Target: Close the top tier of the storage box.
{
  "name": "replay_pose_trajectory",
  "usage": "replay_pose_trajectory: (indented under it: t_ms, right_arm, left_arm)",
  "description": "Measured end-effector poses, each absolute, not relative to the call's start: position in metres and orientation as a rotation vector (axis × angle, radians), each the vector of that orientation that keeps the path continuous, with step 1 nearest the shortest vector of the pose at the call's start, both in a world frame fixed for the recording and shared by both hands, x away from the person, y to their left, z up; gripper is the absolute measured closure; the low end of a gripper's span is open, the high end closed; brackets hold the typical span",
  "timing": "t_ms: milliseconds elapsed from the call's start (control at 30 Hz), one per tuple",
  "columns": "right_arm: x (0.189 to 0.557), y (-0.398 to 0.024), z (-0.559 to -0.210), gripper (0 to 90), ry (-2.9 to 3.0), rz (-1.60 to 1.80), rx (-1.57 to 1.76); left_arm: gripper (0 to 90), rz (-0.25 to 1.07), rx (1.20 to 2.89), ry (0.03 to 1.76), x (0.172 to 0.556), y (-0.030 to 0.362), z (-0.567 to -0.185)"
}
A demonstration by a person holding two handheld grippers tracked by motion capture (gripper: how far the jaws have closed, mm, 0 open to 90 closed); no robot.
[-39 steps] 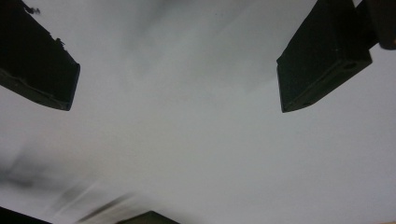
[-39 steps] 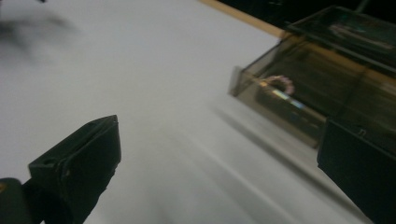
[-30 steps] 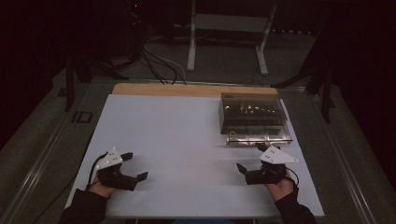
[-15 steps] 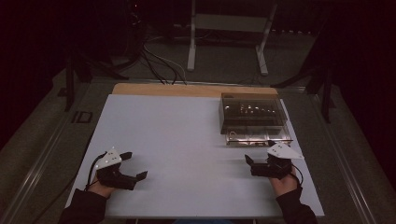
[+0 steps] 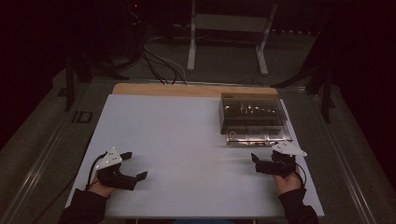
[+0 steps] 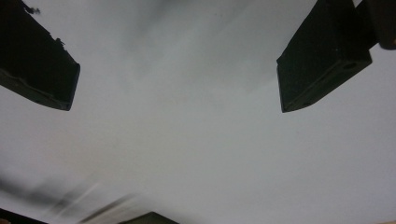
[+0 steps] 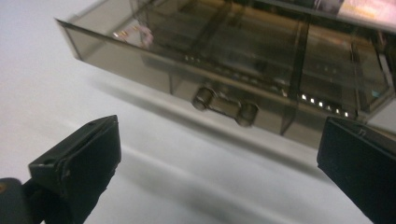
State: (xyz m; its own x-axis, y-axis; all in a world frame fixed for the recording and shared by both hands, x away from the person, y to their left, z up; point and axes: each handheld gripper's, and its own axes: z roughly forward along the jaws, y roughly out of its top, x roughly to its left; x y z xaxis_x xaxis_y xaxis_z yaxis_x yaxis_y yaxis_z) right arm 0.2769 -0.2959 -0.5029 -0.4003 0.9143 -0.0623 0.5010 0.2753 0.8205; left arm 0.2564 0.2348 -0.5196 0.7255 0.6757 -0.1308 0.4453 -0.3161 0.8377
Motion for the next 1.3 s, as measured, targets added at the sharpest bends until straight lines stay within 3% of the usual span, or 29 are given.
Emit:
replay_pose_trajectory:
  t_ms: [500, 567, 767, 1033, 1300]
  right_arm:
    - [0.283, -0.302, -0.517, 5.8, 2.080, 0.918, 1.396]
    - [0.283, -0.303, -0.516, 11.8, 2.081, 0.907, 1.410]
    - [0.282, -0.304, -0.516, 17.2, 2.106, 0.897, 1.425]
    - [0.279, -0.301, -0.514, 33.1, 2.117, 0.901, 1.416]
    - [0.276, -0.299, -0.512, 56.0, 2.131, 0.878, 1.412]
  left_arm:
    - [0.9, 0.301, 1.959, 0.858, 0.256, 0.236, -0.519]
    - [0.9, 0.302, 1.959, 0.860, 0.256, 0.236, -0.519]
    - [0.9, 0.304, 1.959, 0.861, 0.257, 0.236, -0.519]
    - [0.9, 0.298, 1.956, 0.860, 0.256, 0.236, -0.519]
    - [0.9, 0.295, 1.957, 0.857, 0.256, 0.235, -0.519]
